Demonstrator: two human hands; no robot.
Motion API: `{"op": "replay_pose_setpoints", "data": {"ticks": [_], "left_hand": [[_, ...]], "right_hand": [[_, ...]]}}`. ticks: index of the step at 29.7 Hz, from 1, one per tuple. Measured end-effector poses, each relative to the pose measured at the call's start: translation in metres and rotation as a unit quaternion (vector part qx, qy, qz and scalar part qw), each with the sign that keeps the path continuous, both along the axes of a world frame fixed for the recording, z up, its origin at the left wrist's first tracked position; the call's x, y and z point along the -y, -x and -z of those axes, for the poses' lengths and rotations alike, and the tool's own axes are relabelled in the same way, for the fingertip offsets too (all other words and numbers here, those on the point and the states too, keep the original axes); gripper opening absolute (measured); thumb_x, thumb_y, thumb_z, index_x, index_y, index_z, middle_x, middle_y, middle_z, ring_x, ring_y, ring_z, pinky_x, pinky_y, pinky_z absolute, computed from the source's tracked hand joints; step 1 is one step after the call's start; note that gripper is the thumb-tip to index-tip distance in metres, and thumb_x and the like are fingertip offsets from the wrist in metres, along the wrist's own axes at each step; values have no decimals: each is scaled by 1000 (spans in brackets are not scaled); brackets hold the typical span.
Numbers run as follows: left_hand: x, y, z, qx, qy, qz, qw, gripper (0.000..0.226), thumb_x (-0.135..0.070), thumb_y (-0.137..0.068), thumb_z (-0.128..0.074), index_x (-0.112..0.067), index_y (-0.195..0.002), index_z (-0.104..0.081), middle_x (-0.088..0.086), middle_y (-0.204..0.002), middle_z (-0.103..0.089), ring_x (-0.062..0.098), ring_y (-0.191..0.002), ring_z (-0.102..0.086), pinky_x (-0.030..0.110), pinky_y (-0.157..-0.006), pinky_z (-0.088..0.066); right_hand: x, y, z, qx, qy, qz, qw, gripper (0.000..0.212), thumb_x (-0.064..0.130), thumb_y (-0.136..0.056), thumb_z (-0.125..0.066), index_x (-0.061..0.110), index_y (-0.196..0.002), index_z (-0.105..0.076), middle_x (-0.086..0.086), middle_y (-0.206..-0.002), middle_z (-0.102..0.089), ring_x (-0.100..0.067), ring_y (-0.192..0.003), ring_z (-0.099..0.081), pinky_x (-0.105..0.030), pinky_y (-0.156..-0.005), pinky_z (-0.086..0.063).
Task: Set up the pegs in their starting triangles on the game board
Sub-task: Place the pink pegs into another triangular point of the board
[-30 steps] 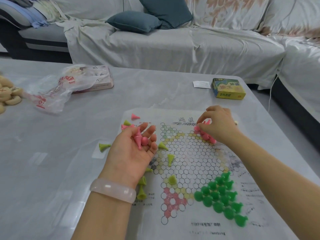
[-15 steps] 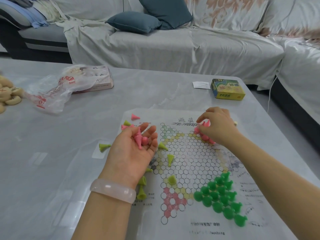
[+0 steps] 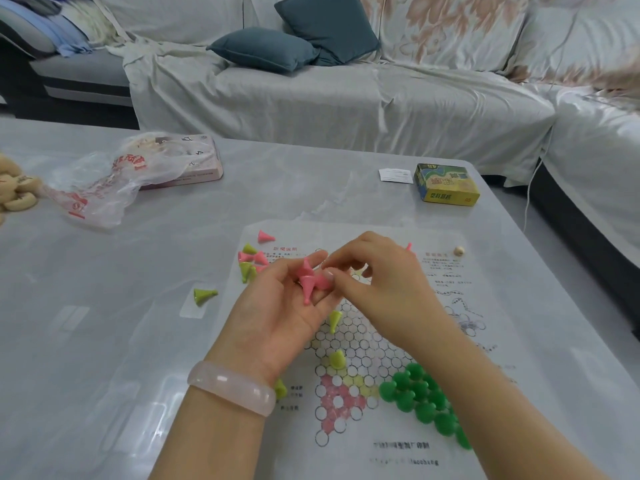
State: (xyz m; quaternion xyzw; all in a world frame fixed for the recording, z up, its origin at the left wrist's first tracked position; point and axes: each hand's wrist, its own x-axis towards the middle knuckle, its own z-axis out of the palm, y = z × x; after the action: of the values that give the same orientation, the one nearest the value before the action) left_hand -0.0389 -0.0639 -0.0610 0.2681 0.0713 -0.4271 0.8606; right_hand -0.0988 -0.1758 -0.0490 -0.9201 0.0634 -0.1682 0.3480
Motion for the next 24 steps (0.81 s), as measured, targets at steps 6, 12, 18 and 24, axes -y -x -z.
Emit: {"op": "replay_pose_setpoints", "data": {"ticks": [6, 12, 18, 24], "left_hand": [[-2, -2, 2, 26, -95, -28, 995, 28, -6, -89, -41, 3, -111, -55, 20, -104, -66, 30, -98, -64, 38, -82, -53], [-5, -7, 2, 17, -111, -81, 990, 20, -5, -89, -41, 0, -99, -58, 15, -86, -63, 22, -73, -60, 24, -63, -52], [-1, -6, 0, 1, -91, -92, 992, 20, -1, -89, -40, 3, -98, -58, 16, -85, -62, 19, -69, -59, 20, -57, -54], [-1, -5, 1, 15, -96, -93, 991, 15, -3, -90, -45, 2, -94, -59, 11, -73, -63, 9, -50, -55, 14, -44, -47]], "right_hand": [[25, -4, -7, 44, -62, 77, 994, 6, 29, -79, -60, 32, -74, -63, 14, -78, -61, 1, -67, -54, -11, -62, -42], [88, -21, 2, -35, 26, 171, 984, 16, 16, -84, -58, 26, -73, -64, 11, -75, -63, -2, -62, -51, -15, -56, -39], [93, -30, 15, -143, 115, 128, 975, 8, 17, -83, -60, 16, -82, -68, 6, -74, -51, -13, -65, -50, -13, -49, -35], [92, -30, 29, -155, 135, 142, 968, 9, 21, -81, -63, 14, -82, -70, 11, -71, -44, -17, -89, -46, -24, -63, -36]]}}
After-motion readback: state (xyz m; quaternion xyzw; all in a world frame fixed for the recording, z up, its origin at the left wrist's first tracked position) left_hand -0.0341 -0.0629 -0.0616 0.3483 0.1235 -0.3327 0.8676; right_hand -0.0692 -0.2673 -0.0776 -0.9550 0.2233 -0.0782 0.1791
